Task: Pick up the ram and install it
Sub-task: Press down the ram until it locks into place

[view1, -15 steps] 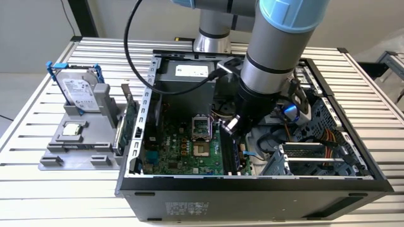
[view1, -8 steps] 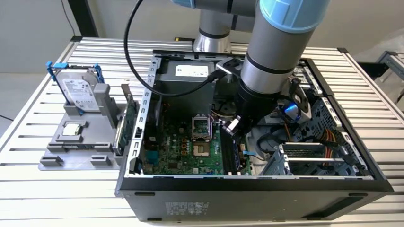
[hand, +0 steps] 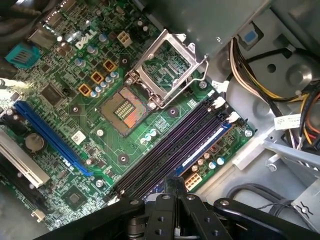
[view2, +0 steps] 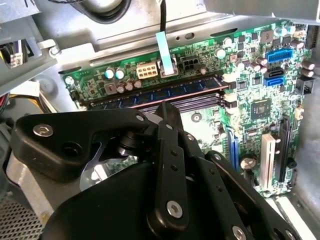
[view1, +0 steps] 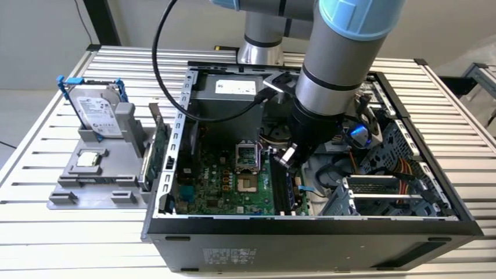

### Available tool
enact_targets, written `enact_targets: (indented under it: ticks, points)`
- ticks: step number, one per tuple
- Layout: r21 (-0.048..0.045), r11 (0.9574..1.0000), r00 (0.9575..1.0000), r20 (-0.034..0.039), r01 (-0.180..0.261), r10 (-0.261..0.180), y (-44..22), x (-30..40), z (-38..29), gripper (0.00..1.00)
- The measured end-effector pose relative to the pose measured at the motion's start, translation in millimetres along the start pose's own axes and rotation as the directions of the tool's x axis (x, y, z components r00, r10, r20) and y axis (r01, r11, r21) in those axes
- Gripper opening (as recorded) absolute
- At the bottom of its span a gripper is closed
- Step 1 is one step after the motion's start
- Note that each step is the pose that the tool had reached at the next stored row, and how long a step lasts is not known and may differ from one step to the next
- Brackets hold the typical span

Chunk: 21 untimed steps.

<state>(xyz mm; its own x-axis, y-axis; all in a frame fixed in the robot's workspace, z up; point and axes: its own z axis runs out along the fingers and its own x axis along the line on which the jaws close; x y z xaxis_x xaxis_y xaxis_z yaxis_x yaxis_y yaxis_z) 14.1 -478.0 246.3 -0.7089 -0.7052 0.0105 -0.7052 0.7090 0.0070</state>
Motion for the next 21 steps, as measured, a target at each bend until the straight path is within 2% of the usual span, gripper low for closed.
enact_targets:
  ticks: [5, 11, 21]
  points:
    - [-0.0001, 0.9995, 0.9995, -0.0008, 0.032, -0.032, 0.0, 0.0, 0.0, 0.00]
    - [0.0002, 0.9970, 0.9970, -0.0010, 0.078, -0.078, 0.0, 0.0, 0.1, 0.00]
    - [0.0010, 0.9885, 0.9885, -0.0017, 0.151, -0.151, 0.1, 0.1, 0.1, 0.00]
